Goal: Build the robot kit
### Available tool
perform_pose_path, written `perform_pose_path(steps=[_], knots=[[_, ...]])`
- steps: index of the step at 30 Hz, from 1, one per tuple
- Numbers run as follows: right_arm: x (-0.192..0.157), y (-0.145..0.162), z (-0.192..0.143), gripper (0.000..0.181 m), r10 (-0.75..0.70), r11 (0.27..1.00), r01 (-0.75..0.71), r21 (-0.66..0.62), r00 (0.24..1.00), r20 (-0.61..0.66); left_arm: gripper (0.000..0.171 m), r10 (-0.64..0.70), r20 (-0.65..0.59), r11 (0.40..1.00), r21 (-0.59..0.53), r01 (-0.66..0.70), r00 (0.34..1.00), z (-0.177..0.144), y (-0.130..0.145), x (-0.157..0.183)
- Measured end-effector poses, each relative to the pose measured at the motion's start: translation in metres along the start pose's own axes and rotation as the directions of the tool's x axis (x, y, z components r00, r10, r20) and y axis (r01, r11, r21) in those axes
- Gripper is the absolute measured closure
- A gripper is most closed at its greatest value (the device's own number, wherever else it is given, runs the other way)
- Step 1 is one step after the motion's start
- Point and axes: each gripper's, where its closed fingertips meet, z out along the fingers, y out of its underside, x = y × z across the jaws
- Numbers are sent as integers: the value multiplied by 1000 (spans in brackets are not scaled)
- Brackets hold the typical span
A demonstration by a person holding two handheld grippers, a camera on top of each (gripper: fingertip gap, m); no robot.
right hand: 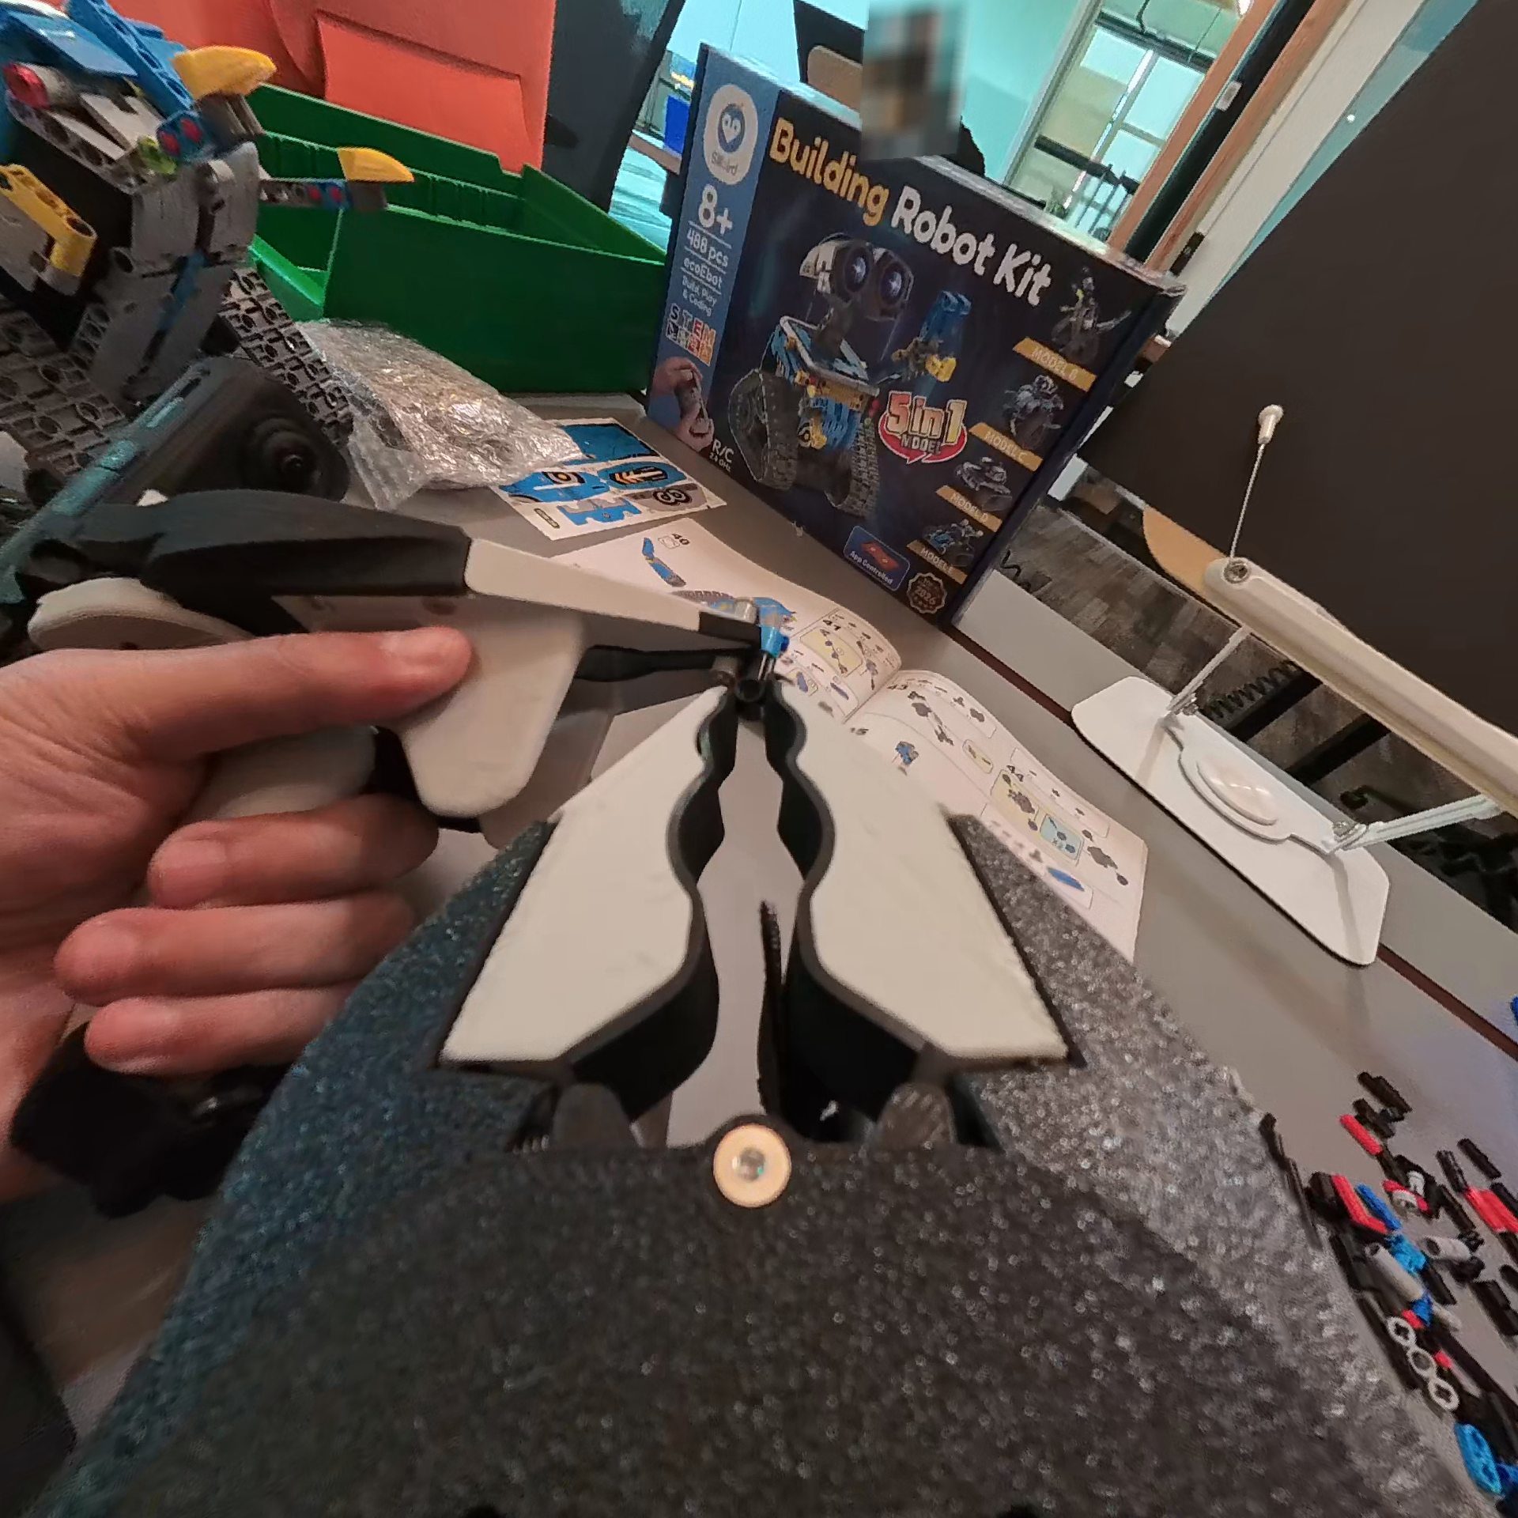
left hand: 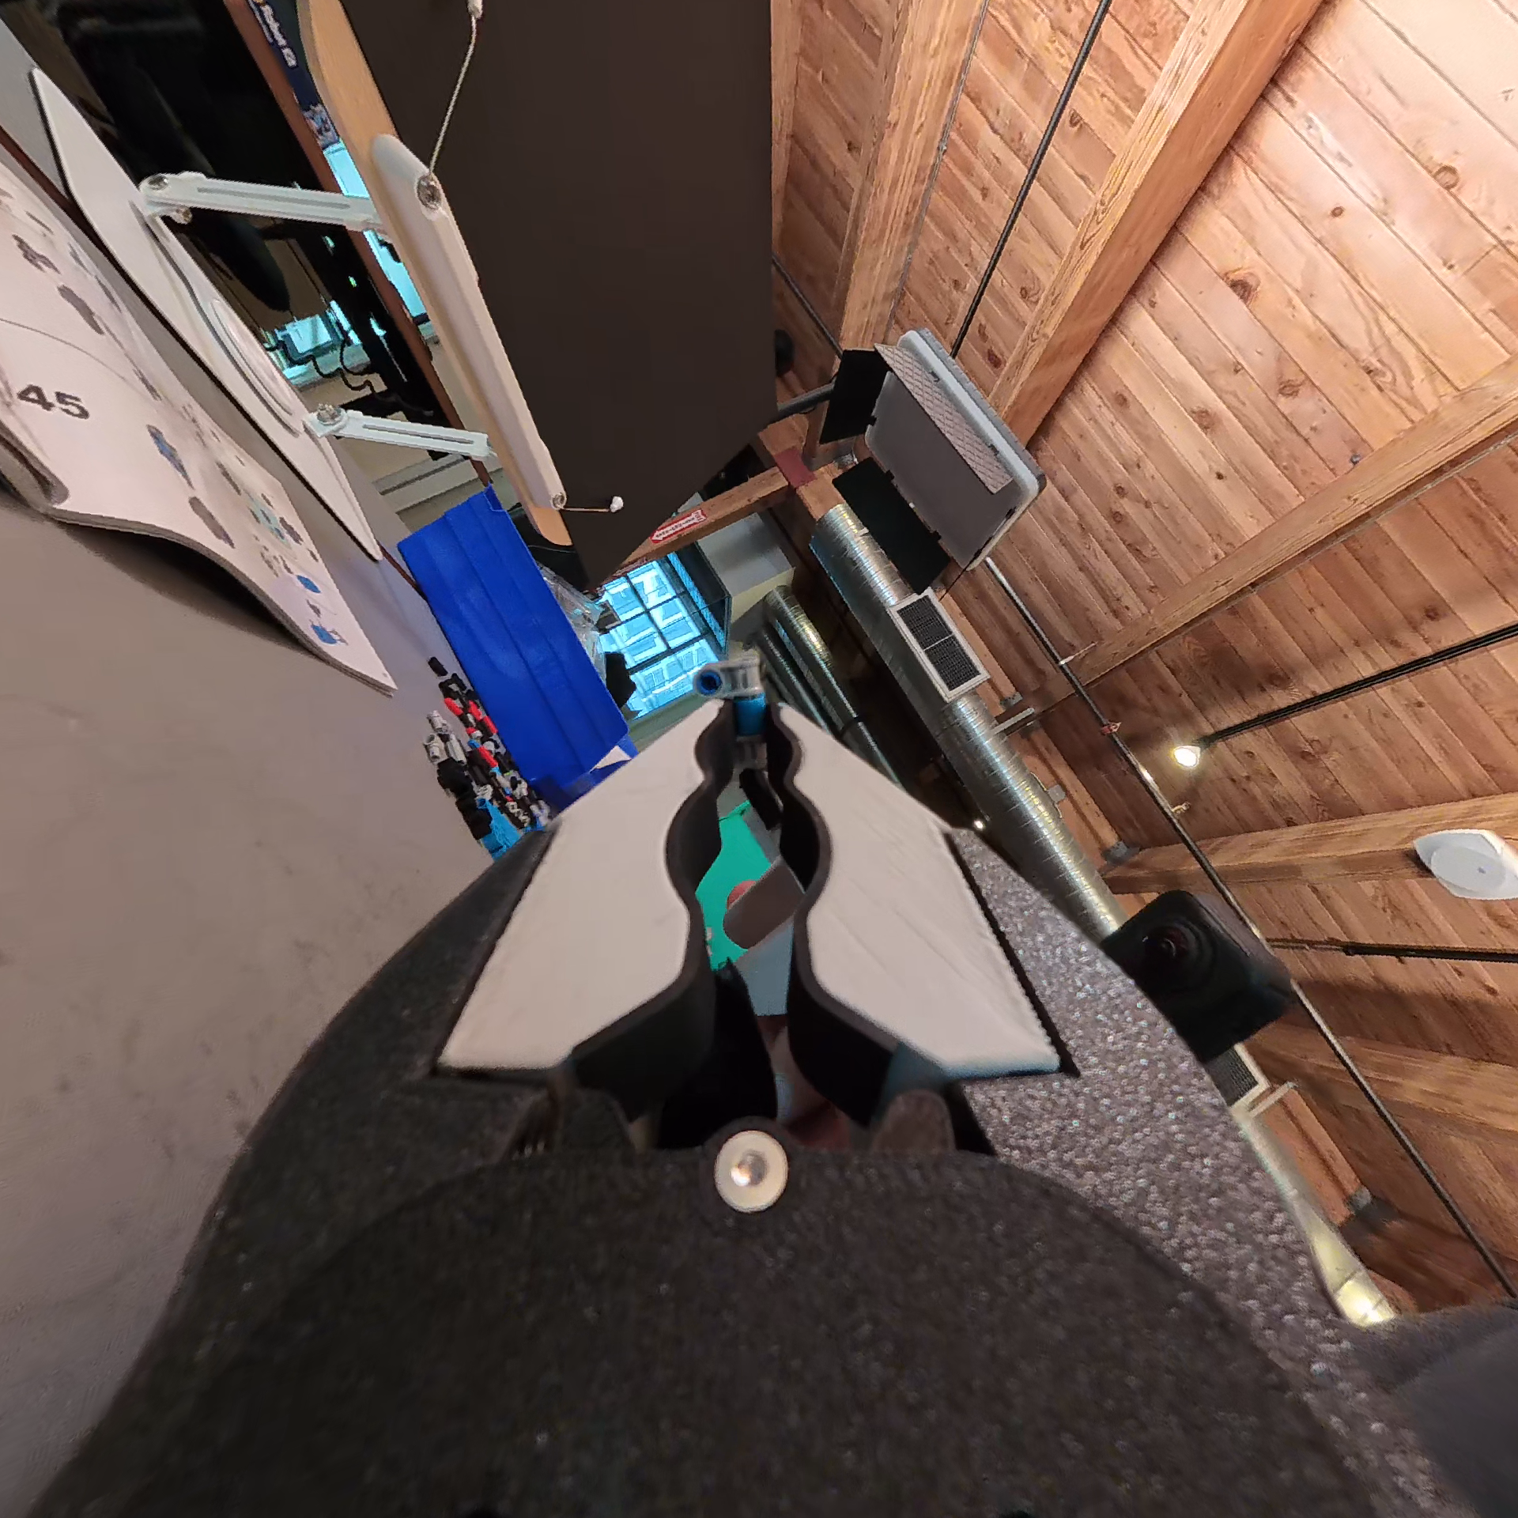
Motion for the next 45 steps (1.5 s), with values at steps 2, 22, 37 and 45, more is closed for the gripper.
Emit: perform_pose_path(steps=[2, 22, 37, 45], knots=[[0, 1, -1, 175, 11, 1000, -11, -2, 1000, 1, 169, 1, -2, 1000, -8, -1, 1000, 0, 1, 0], [-4, -20, -60, 165, 563, 626, -730, -273, 182, 806, 167, 293, -222, 903, -256, -345, 930, 10, 49, 56], [-11, -8, -55, 176, 616, 586, -730, -353, 118, 779, 170, 344, -141, 896, -247, -370, 928, 10, 45, 42], [-10, -4, -47, 176, 653, 546, -757, -359, 115, 749, 169, 346, -105, 905, -223, -361, 932, 11, 38, 34]])
